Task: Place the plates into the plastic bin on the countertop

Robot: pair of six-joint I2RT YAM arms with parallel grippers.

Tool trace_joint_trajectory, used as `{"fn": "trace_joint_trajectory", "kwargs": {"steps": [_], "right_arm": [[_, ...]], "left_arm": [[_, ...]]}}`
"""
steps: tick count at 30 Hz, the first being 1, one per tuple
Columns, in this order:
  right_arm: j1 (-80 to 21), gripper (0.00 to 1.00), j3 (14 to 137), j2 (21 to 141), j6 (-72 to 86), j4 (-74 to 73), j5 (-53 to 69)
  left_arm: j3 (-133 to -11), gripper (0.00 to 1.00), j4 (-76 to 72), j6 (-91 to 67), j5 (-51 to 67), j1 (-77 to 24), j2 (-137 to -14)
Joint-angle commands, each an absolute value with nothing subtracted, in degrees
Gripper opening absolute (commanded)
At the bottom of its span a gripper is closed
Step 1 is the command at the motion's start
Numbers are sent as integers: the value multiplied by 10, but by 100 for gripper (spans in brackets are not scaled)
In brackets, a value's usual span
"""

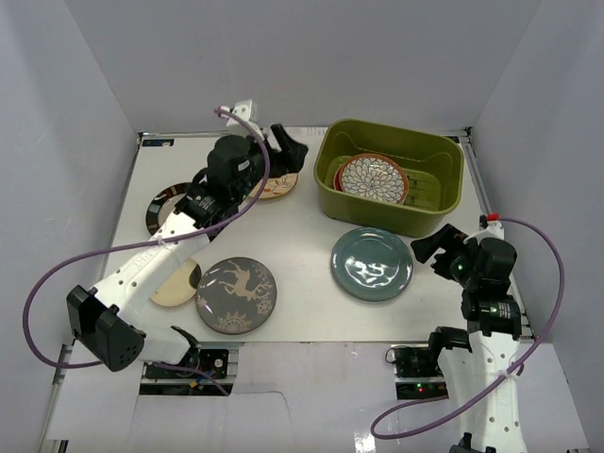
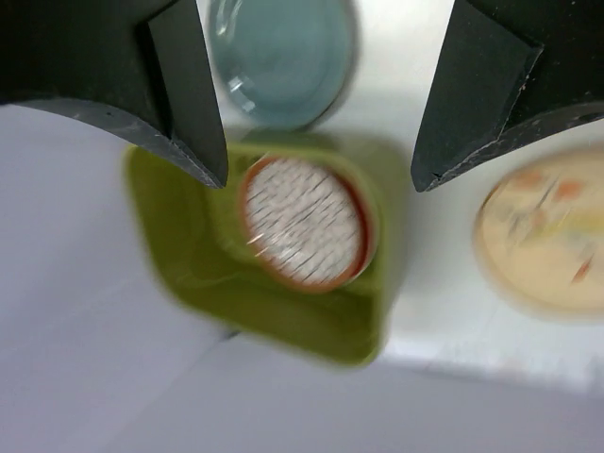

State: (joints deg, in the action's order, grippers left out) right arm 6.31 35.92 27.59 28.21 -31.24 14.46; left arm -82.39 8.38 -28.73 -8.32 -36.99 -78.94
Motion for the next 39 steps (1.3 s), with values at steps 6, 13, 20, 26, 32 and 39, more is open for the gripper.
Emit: {"fn": "trace_joint_trajectory", "kwargs": {"steps": [6, 13, 20, 26, 32, 39], "right_arm": [[62, 96, 201, 254, 357, -286, 134], [62, 94, 107, 263, 398, -228, 158], [62, 83, 8, 289, 471, -97, 230], [62, 70, -54, 303, 509, -25, 236], [62, 60, -87, 357, 514, 43, 244], [62, 15, -87, 338, 505, 32, 246]], "left_arm": [[-557, 91, 118, -449, -60, -224, -707], [-472, 98, 34, -508, 50, -132, -751], [-482, 98, -18, -526, 70, -104, -845], [-542, 98, -19, -534, 79, -92, -941], [-607, 96, -25, -547, 75, -89, -1024], [-690, 91, 9, -545, 53, -89, -1114]]}}
